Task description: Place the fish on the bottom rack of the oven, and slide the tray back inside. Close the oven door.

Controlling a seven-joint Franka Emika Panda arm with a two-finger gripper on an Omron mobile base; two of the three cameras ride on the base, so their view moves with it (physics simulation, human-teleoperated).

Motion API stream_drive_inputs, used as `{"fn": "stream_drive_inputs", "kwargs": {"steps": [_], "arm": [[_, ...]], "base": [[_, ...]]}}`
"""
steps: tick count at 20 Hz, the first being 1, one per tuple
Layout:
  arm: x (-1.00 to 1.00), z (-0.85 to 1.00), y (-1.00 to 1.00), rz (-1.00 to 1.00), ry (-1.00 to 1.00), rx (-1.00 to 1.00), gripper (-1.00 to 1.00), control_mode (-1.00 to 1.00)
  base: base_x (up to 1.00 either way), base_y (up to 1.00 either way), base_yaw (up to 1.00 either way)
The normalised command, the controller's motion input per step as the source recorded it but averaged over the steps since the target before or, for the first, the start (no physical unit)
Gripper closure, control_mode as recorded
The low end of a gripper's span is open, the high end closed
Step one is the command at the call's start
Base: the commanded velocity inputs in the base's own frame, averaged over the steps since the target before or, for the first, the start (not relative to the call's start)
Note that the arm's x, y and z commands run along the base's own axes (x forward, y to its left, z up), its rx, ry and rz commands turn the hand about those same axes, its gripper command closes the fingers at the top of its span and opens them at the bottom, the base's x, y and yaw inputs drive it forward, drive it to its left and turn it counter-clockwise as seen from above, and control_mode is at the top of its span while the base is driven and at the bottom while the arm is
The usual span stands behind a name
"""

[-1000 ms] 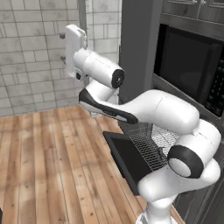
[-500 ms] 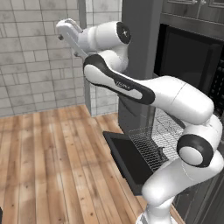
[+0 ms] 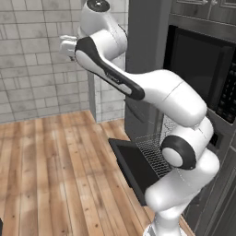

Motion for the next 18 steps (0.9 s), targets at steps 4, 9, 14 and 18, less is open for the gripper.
{"fn": "stream_drive_inputs", "kwargs": {"steps": [4, 9, 14, 18], "arm": [[0.00, -0.89, -0.06, -0.19, 0.30, -0.32, -1.00, -1.00], [-0.02, -1.00, -0.34, -0.20, 0.30, -0.06, -1.00, -1.00], [-0.20, -1.00, -0.69, -0.22, 0.09, 0.02, -1.00, -1.00], [-0.30, -1.00, -1.00, -0.25, 0.07, 0.12, -1.00, -1.00]], "base": [[0.00, 0.00, 0.00], [0.00, 0.00, 0.00], [0.00, 0.00, 0.00], [0.00, 0.00, 0.00]]}}
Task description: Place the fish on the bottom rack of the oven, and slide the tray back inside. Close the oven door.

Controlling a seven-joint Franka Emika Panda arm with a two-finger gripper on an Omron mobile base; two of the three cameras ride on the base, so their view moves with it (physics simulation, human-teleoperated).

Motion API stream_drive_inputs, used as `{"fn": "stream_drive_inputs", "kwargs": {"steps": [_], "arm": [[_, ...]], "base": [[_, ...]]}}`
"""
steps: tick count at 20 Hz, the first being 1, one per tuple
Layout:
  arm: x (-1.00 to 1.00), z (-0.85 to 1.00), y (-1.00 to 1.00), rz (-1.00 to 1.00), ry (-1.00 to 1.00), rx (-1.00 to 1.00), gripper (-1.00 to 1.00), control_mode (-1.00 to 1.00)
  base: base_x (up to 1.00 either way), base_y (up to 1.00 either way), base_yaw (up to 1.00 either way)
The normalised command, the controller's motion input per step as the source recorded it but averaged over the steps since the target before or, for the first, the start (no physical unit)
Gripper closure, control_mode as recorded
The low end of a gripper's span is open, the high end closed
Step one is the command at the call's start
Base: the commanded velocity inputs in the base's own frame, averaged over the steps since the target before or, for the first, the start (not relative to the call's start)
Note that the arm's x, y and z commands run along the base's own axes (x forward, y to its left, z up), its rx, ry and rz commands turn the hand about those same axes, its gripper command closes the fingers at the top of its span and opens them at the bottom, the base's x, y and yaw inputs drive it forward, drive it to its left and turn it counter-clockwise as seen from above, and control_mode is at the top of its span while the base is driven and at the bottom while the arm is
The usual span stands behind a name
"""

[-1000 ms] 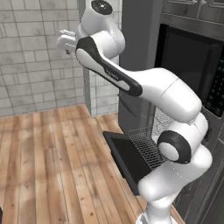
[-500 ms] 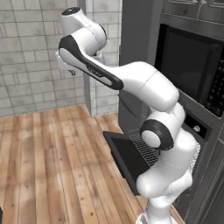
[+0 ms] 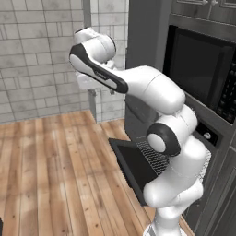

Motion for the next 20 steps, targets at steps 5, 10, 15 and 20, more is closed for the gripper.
{"fn": "stream_drive_inputs", "kwargs": {"steps": [5, 10, 15, 20], "arm": [[-0.40, -1.00, -1.00, -0.23, 0.08, 0.13, -1.00, -1.00], [-0.50, -1.00, -1.00, -0.19, 0.04, 0.11, -1.00, -1.00], [-0.08, -0.66, -0.58, -0.25, 0.00, 0.05, -1.00, -1.00], [0.48, -0.31, -0.02, -0.51, 0.00, -0.06, -1.00, -1.00]], "base": [[0.00, 0.00, 0.00], [0.00, 0.00, 0.00], [0.00, 0.00, 0.00], [0.00, 0.00, 0.00]]}}
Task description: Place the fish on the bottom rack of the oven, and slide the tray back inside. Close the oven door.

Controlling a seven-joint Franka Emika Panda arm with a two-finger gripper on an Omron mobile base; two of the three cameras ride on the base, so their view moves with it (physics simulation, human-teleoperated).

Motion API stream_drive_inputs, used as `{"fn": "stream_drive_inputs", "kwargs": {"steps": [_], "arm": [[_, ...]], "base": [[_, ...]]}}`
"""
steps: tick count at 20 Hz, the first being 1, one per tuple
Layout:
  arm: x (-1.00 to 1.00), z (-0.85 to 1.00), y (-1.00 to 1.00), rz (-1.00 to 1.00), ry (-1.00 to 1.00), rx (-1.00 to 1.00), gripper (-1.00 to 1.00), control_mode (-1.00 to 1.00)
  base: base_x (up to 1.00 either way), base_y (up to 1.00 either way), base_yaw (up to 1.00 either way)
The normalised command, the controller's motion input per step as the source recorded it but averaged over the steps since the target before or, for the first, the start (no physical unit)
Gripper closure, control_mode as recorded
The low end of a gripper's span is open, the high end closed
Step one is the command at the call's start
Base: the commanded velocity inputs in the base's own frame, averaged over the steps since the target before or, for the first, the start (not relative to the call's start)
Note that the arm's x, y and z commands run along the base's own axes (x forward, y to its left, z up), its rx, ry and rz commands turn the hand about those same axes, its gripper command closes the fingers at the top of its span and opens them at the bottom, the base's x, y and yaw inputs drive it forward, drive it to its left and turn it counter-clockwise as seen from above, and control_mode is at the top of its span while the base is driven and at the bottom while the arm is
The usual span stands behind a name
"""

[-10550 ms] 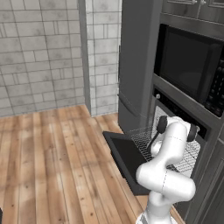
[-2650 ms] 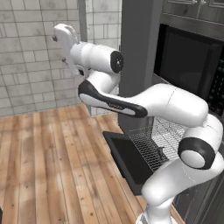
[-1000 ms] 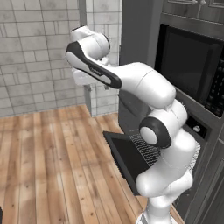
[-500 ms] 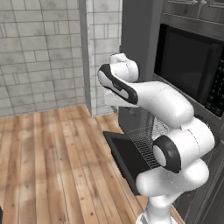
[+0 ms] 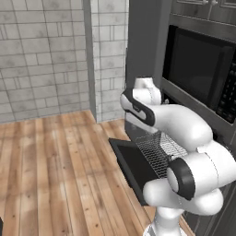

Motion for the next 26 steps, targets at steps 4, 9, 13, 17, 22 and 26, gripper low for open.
{"fn": "stream_drive_inputs", "kwargs": {"steps": [4, 9, 13, 17, 22, 26], "arm": [[0.56, -0.35, 0.00, -0.67, 0.00, -0.05, -1.00, -1.00], [0.42, -0.62, -0.02, -0.72, 0.05, -0.05, -1.00, -1.00], [0.45, -0.72, -0.04, -0.69, 0.04, -0.04, -1.00, -1.00], [0.57, -0.59, 0.00, -0.65, 0.03, -0.04, -1.00, -1.00], [0.71, -0.49, -0.14, -0.57, 0.12, -0.03, -1.00, -1.00], [0.60, -0.57, -0.34, -0.48, 0.21, -0.02, -1.00, -1.00]], "base": [[0.00, 0.00, 0.00], [0.00, 0.00, 0.00], [0.00, 0.00, 0.00], [0.00, 0.00, 0.00], [0.00, 0.00, 0.00], [0.00, 0.00, 0.00]]}}
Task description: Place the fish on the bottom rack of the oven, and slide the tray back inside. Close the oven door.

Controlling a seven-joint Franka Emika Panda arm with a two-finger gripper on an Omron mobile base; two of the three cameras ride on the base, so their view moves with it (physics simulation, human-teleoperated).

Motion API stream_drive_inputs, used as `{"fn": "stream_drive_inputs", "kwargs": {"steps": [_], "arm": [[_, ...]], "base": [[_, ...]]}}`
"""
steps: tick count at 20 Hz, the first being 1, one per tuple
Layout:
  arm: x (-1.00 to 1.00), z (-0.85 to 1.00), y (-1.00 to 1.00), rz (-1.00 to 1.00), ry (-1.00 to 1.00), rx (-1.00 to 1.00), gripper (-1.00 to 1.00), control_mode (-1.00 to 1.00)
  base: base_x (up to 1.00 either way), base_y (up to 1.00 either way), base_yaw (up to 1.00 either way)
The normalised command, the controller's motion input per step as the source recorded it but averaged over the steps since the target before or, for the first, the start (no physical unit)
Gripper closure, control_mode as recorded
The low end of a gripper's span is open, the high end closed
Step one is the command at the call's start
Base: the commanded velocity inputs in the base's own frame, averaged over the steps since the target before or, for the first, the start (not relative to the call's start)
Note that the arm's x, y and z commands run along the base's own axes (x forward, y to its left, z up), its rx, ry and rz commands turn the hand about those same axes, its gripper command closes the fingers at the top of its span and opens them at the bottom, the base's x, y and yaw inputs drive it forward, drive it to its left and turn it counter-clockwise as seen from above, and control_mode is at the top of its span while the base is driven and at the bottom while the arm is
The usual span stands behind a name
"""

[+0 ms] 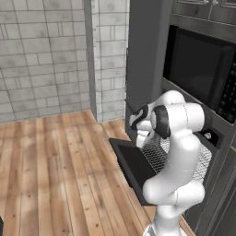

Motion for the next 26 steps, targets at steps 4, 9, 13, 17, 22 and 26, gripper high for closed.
{"fn": "stream_drive_inputs", "kwargs": {"steps": [4, 9, 13, 17, 22, 26], "arm": [[0.41, -0.59, -0.07, -0.41, 0.20, -0.02, -1.00, -1.00], [0.33, -0.49, 0.00, -0.40, 0.12, -0.05, -1.00, -1.00], [0.22, -0.40, 0.07, -0.39, 0.06, -0.09, -1.00, -1.00], [0.10, -0.38, 0.30, -0.37, 0.05, -0.12, -1.00, -1.00], [0.00, -0.43, 0.55, -0.33, 0.04, -0.13, -1.00, -1.00], [0.06, -0.35, 0.70, -0.31, 0.03, -0.14, -1.00, -1.00]], "base": [[0.00, 0.00, 0.00], [0.00, 0.00, 0.00], [0.00, 0.00, 0.00], [0.00, 0.00, 0.00], [0.00, 0.00, 0.00], [0.00, 0.00, 0.00]]}}
